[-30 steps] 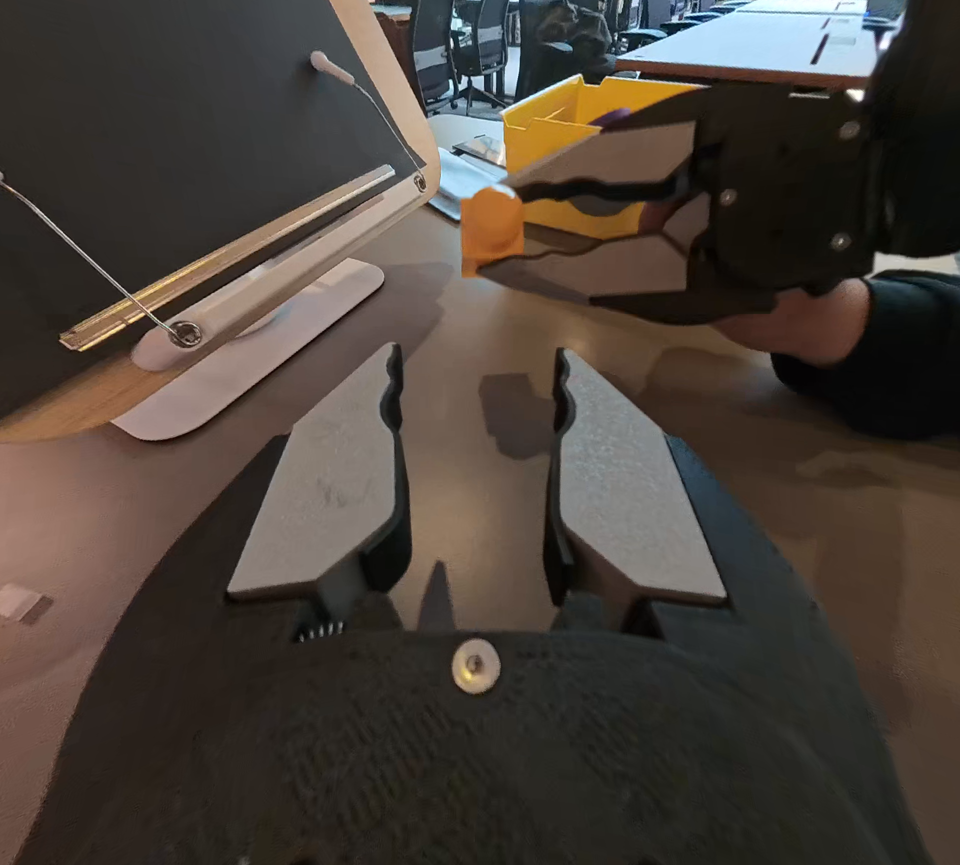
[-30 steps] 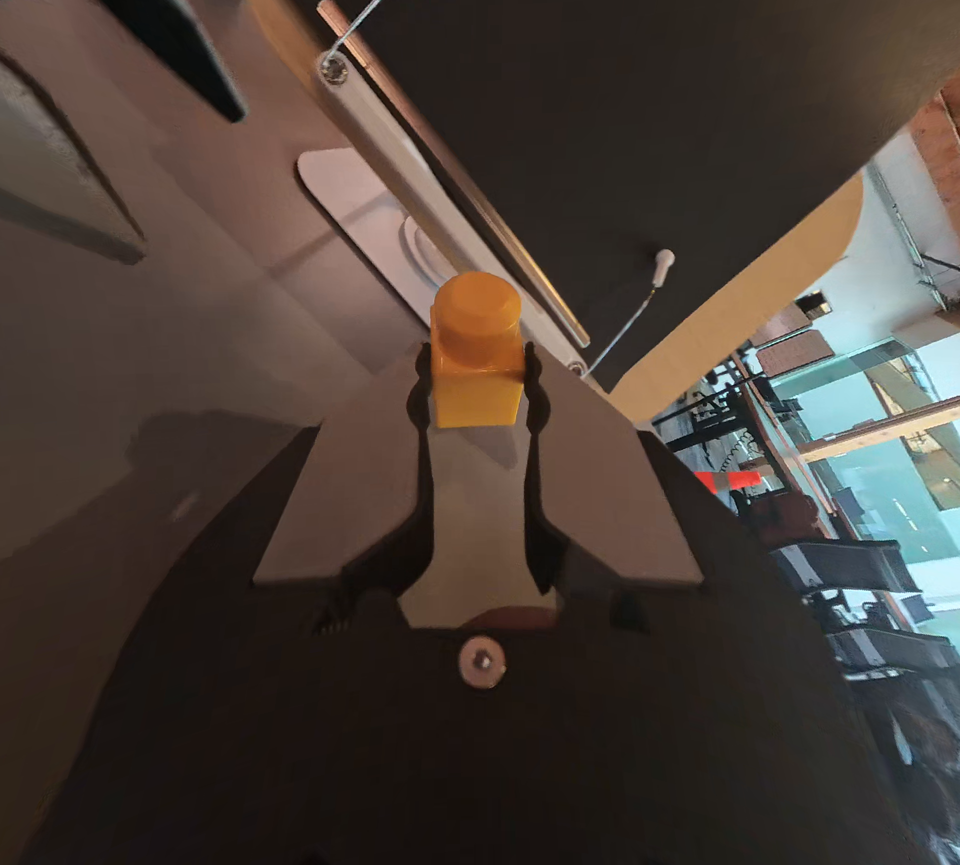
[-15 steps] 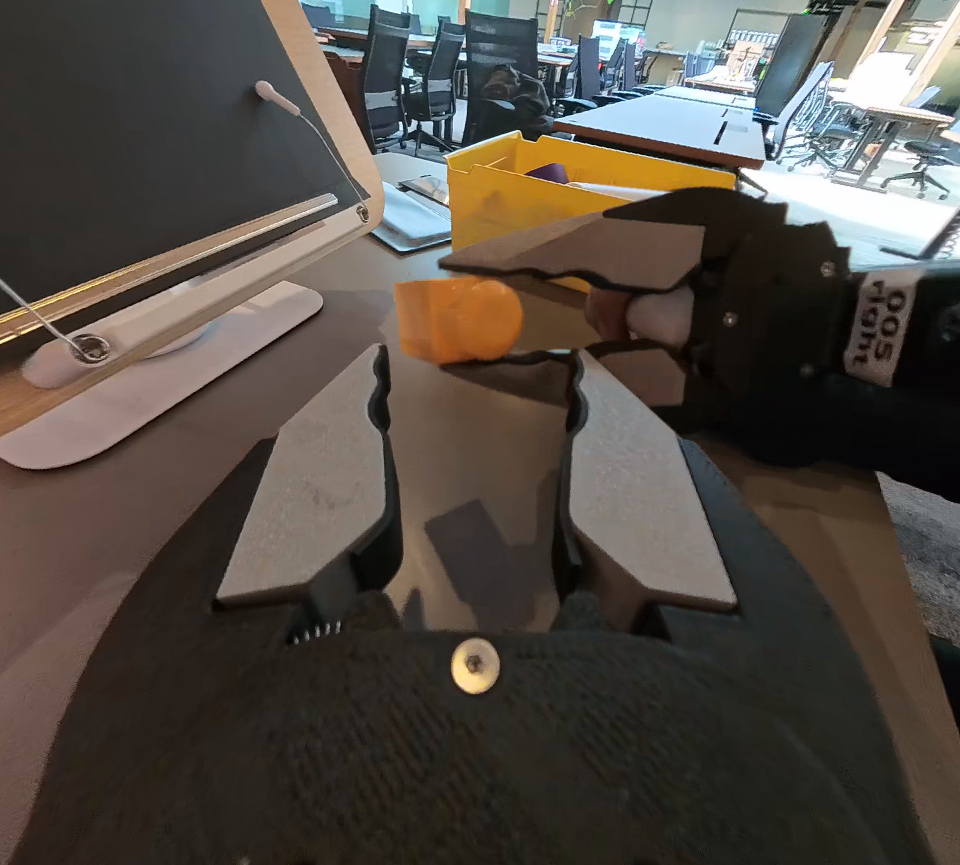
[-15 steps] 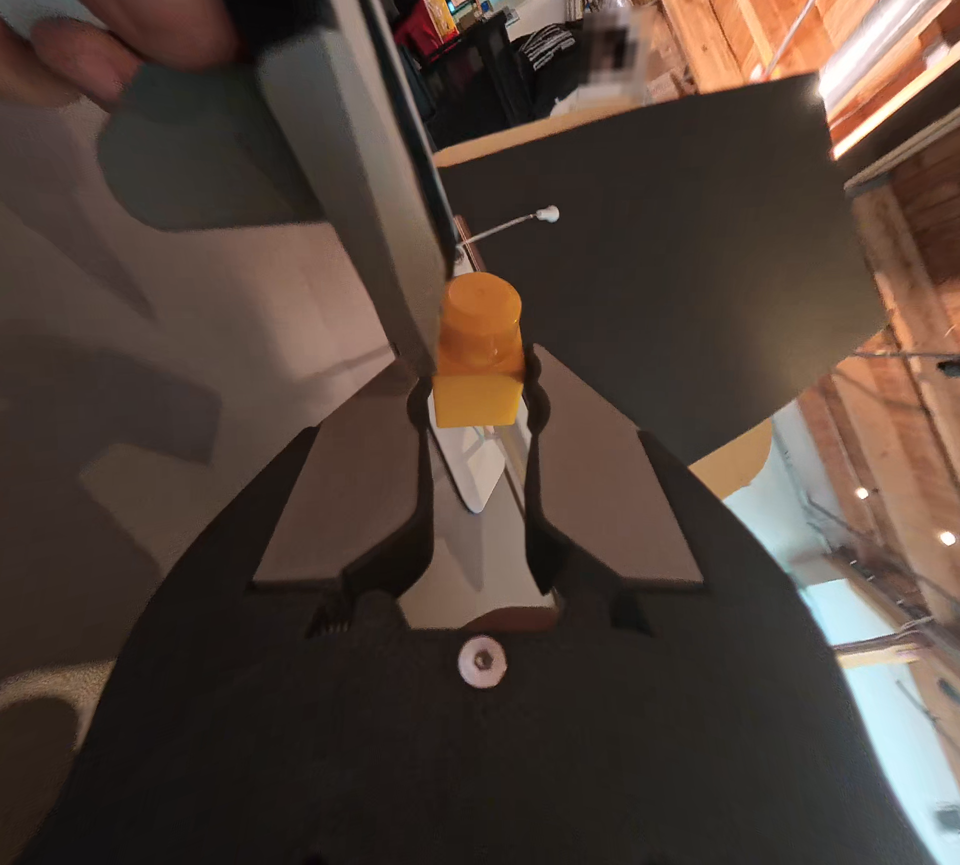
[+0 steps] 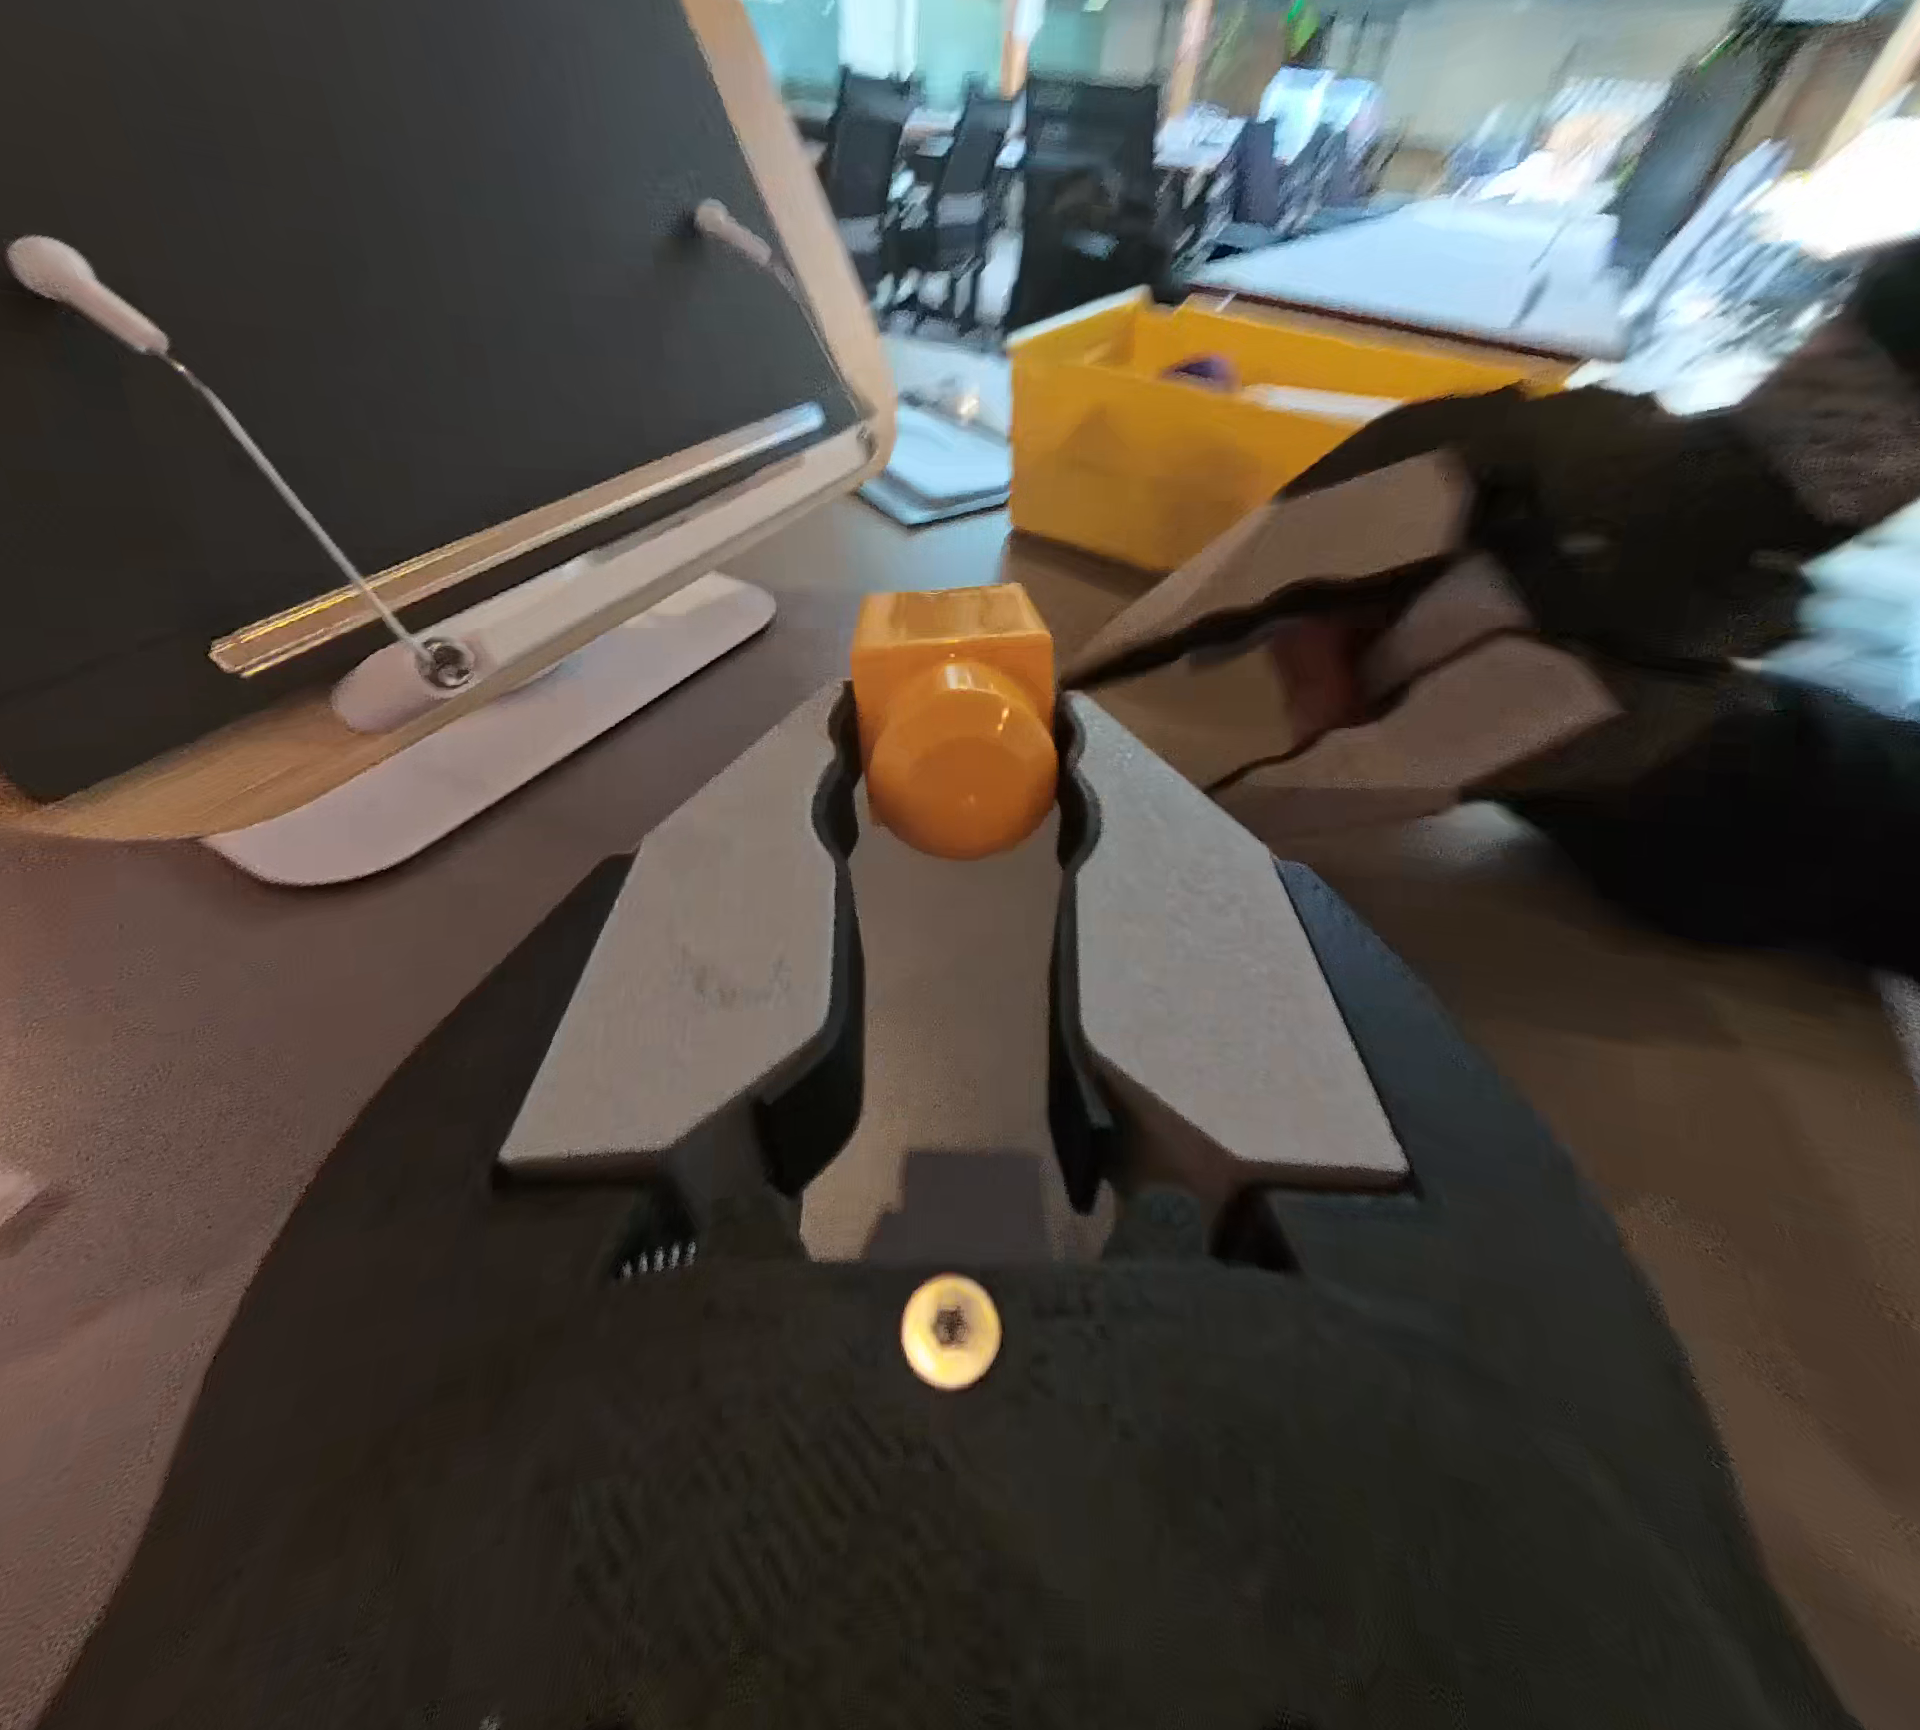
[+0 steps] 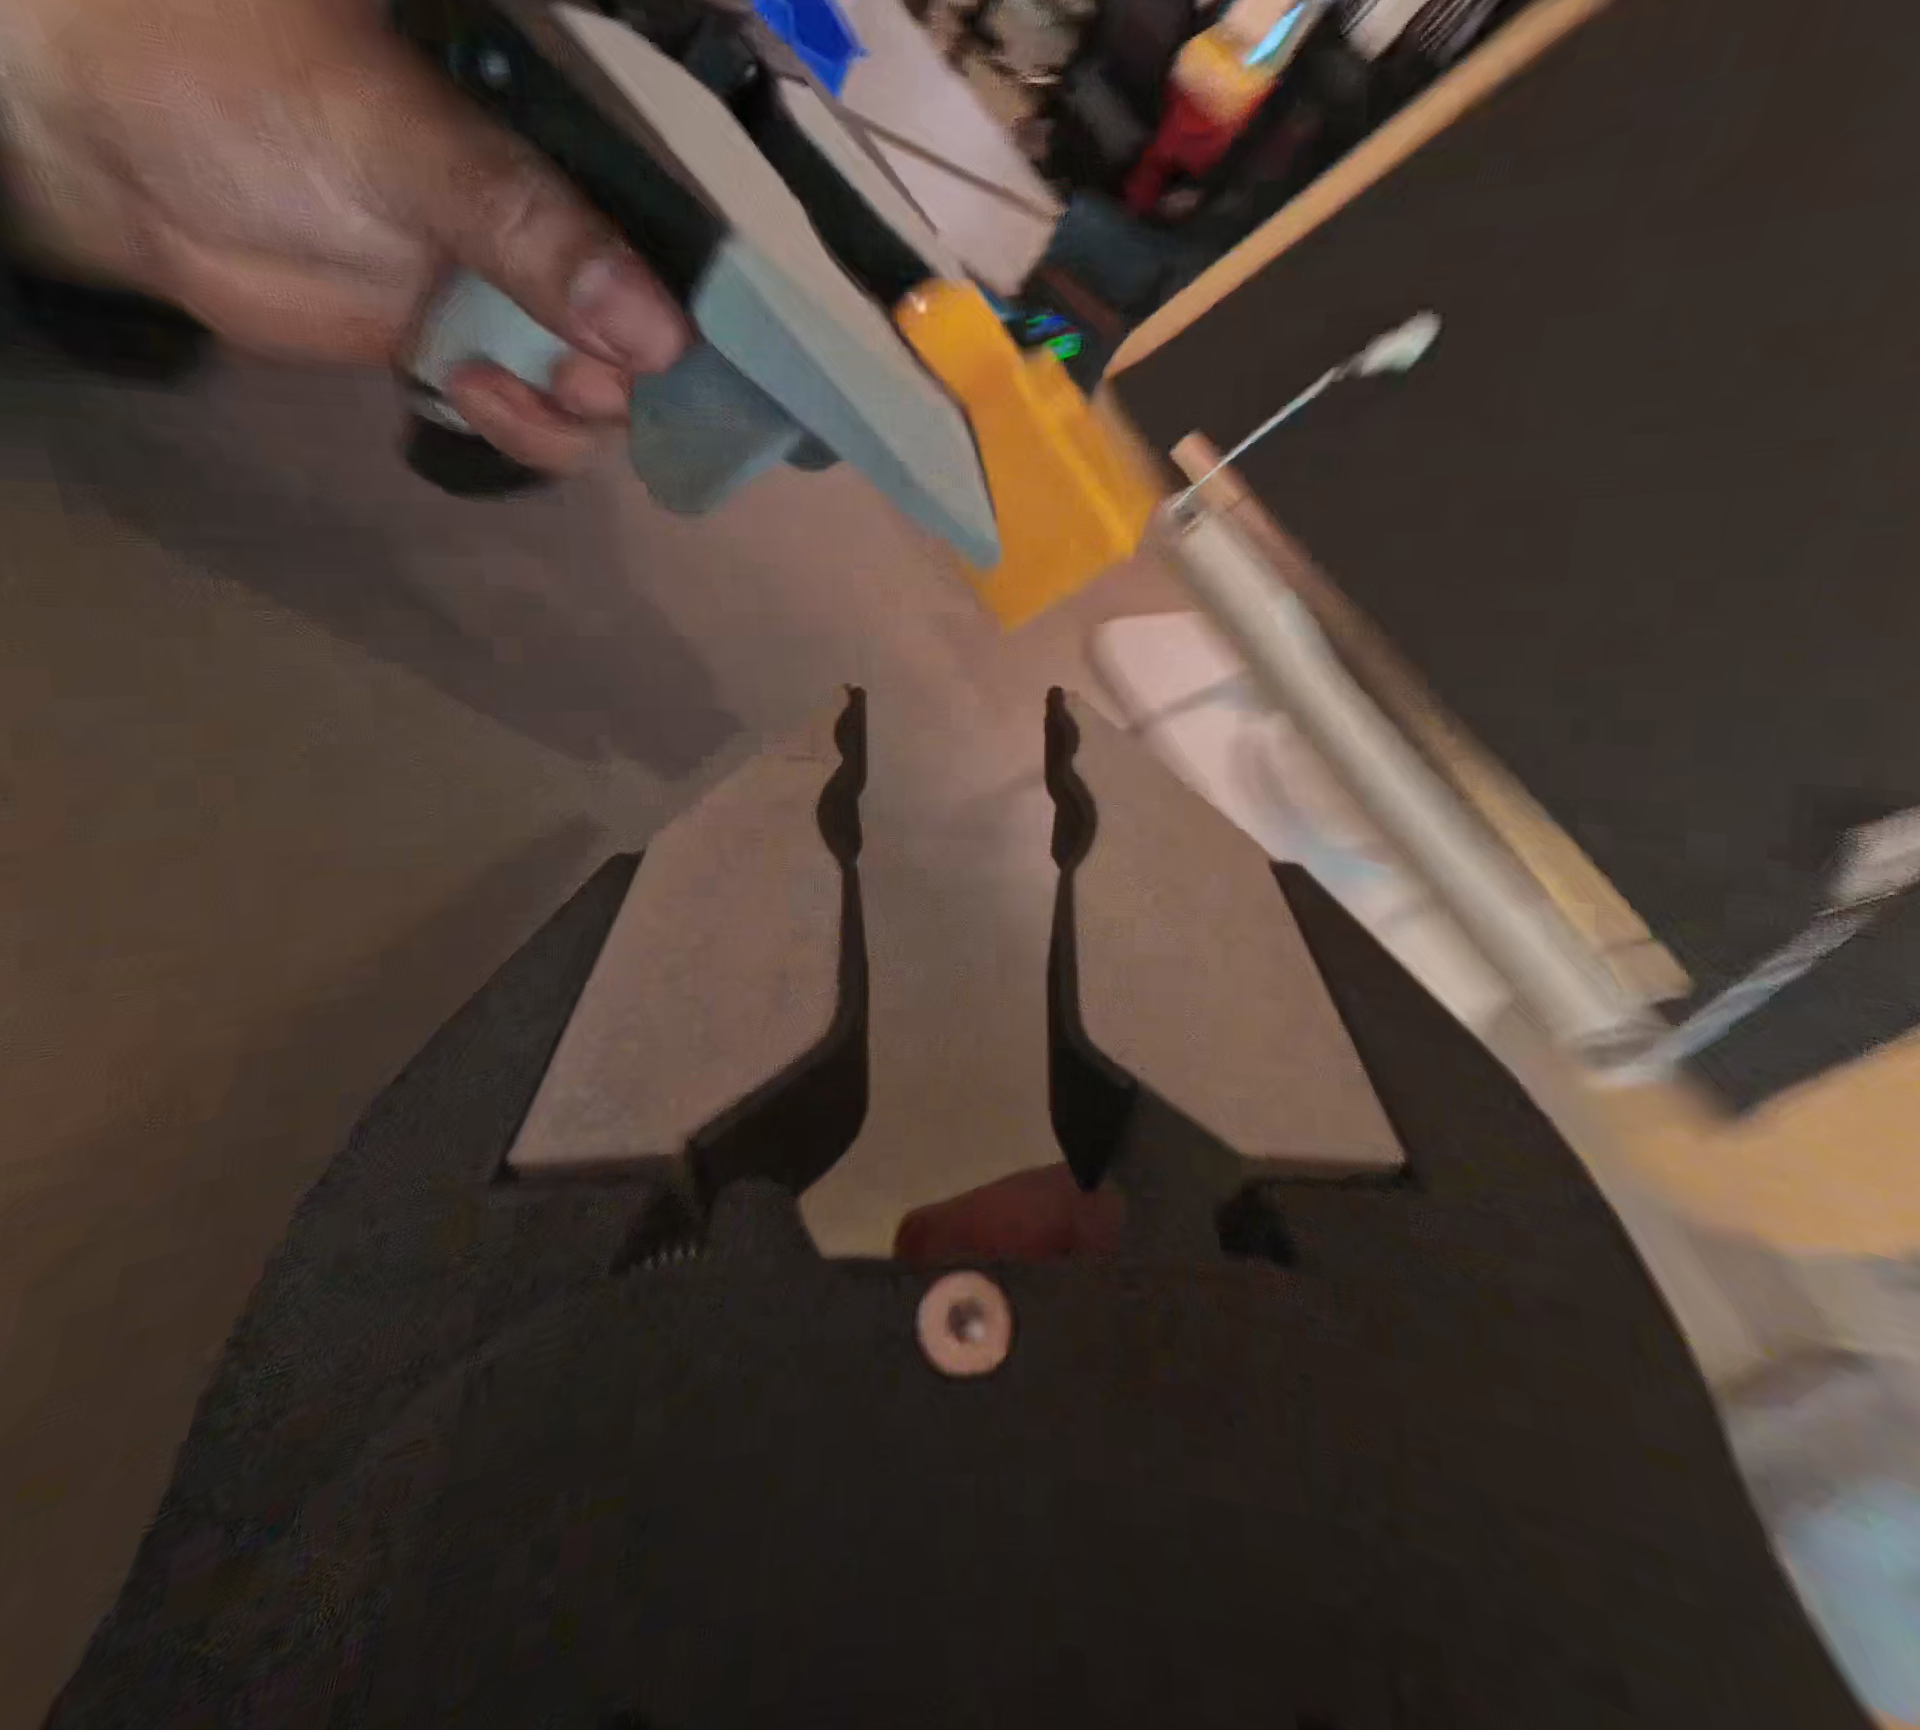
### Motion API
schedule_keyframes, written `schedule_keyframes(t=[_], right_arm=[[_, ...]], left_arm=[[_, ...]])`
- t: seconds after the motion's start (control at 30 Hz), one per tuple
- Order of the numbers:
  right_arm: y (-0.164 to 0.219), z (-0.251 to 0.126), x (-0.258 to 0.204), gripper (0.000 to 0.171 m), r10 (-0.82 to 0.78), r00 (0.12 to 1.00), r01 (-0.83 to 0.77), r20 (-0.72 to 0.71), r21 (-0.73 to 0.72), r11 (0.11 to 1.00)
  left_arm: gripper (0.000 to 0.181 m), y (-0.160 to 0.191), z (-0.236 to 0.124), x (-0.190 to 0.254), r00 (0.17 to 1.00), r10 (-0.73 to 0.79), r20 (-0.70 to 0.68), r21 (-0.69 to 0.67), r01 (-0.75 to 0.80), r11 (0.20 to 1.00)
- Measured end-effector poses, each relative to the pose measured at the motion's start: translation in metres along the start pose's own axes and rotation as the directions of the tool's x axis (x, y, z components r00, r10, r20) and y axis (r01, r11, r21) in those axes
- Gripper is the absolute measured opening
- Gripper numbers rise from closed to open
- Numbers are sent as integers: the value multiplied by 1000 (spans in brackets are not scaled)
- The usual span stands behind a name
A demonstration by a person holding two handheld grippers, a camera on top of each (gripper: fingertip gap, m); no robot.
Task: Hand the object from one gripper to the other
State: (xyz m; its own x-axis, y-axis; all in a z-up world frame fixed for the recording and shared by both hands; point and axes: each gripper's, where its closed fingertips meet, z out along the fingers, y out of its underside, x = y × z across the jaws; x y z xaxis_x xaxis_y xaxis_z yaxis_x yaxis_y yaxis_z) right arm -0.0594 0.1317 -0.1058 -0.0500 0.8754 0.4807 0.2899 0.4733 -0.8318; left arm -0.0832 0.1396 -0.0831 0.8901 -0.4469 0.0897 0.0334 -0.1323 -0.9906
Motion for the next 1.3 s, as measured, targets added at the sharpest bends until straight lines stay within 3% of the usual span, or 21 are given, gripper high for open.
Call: schedule_keyframes(t=[0.03,0.1,0.17,0.2,0.33,0.43,0.5,0.57,0.6,0.63,0.7,0.77,0.83,0.9,1.03,1.1,1.17,1.23,1.3], right_arm=[[4,-1,-3,37,199,973,-200,119,-1,980],[-6,-6,-8,62,534,758,-567,373,-27,823],[-25,-20,0,72,672,481,-794,563,-46,606],[-31,-26,3,72,680,394,-839,618,-60,540],[-43,-36,-11,74,634,317,-838,706,-105,536],[-53,-36,-24,52,605,286,-833,743,-119,540],[-45,-31,-22,40,633,294,-833,716,-132,537],[-40,-32,-15,36,642,299,-839,706,-125,530],[-36,-31,-8,35,650,343,-836,678,-95,540],[-33,-31,1,33,655,398,-829,642,-54,556],[-29,-33,12,32,646,513,-786,565,9,618],[-20,-29,19,32,589,692,-671,418,71,738],[-20,-27,21,32,392,883,-434,260,131,891],[-31,-32,9,32,146,974,-180,175,192,965],[-35,-36,0,32,-179,984,172,15,199,965],[-35,-37,-17,32,-241,965,210,104,244,947],[-32,-36,-17,33,-268,958,236,100,250,939],[-35,-38,-16,33,-274,956,236,102,285,929],[-42,-44,-24,32,-314,941,253,127,356,900]], left_arm=[[34,-8,-4,3,998,-28,-48,53,30,998],[34,-27,-12,16,992,45,-116,172,-24,985],[35,-36,-20,34,959,264,-103,250,-232,940],[35,-37,-23,42,924,372,-87,271,-337,902],[35,-26,-19,67,784,621,-26,275,-591,758],[35,-8,-6,72,681,732,14,205,-718,665],[35,-3,-3,69,624,779,59,165,-776,609],[34,4,0,60,658,751,62,93,-753,652],[38,6,0,56,691,721,50,73,-723,687],[44,9,0,53,736,677,22,54,-677,734],[35,11,0,48,818,574,-31,32,-574,819],[34,9,0,36,878,479,-12,20,-479,878],[54,17,1,29,948,312,-65,-48,-315,948],[61,23,-2,37,975,112,-190,-88,-131,988],[72,23,-10,46,932,-161,-326,-151,117,982],[72,17,-12,47,895,-263,-361,-141,226,964],[72,13,-14,53,823,-384,-419,-170,344,923],[57,10,-16,62,730,-477,-489,-214,430,877],[45,6,-15,64,688,-505,-521,-208,471,857]])
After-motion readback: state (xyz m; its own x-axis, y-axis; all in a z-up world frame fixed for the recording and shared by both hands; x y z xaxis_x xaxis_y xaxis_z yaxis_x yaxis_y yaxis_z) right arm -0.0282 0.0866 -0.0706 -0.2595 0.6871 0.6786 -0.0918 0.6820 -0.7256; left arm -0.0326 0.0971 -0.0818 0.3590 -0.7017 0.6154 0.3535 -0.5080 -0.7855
